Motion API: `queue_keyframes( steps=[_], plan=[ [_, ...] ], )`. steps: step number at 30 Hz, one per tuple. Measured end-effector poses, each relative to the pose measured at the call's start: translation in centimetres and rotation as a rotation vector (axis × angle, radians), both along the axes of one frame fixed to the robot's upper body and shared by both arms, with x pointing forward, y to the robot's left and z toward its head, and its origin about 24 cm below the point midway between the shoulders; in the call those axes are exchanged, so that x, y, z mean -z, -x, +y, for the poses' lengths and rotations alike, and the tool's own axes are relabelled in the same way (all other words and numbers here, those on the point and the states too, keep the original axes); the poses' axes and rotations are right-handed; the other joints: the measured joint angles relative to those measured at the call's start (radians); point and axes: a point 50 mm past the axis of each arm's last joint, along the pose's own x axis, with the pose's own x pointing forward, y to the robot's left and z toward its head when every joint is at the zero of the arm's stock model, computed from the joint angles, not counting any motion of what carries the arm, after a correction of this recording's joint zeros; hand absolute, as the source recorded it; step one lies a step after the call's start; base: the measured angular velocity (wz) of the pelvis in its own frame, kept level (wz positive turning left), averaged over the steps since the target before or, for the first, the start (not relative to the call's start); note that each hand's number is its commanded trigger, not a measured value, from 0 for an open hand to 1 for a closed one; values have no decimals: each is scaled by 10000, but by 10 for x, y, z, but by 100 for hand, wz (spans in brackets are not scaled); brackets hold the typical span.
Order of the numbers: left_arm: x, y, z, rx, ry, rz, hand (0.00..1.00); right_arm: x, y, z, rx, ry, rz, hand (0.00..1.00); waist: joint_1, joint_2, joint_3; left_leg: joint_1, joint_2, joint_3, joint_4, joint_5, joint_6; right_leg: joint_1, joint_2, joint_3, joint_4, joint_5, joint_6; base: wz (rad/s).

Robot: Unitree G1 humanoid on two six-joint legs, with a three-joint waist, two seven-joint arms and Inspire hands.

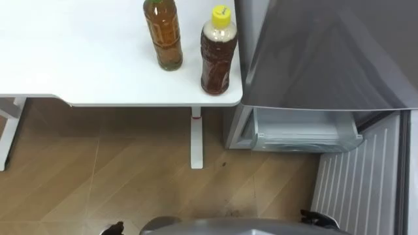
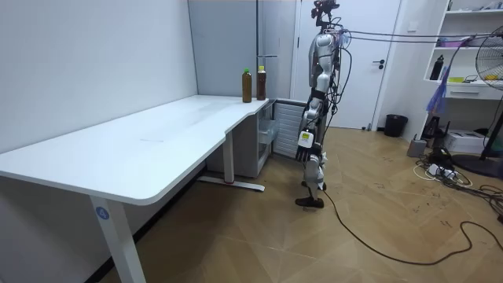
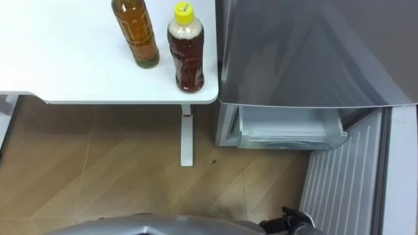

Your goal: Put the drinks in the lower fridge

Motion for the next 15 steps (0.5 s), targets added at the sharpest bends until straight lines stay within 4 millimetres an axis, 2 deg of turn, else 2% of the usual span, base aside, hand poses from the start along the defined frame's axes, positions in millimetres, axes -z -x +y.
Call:
queue_keyframes(
  steps=[15],
  plan=[
    [1,3,-4,-462,92,-48,0,0,3,-1,266,103,-156,0,-12,119,1,-10,1,-16,110,-51,11,33,4,23,2,0,-3,0]
  ],
)
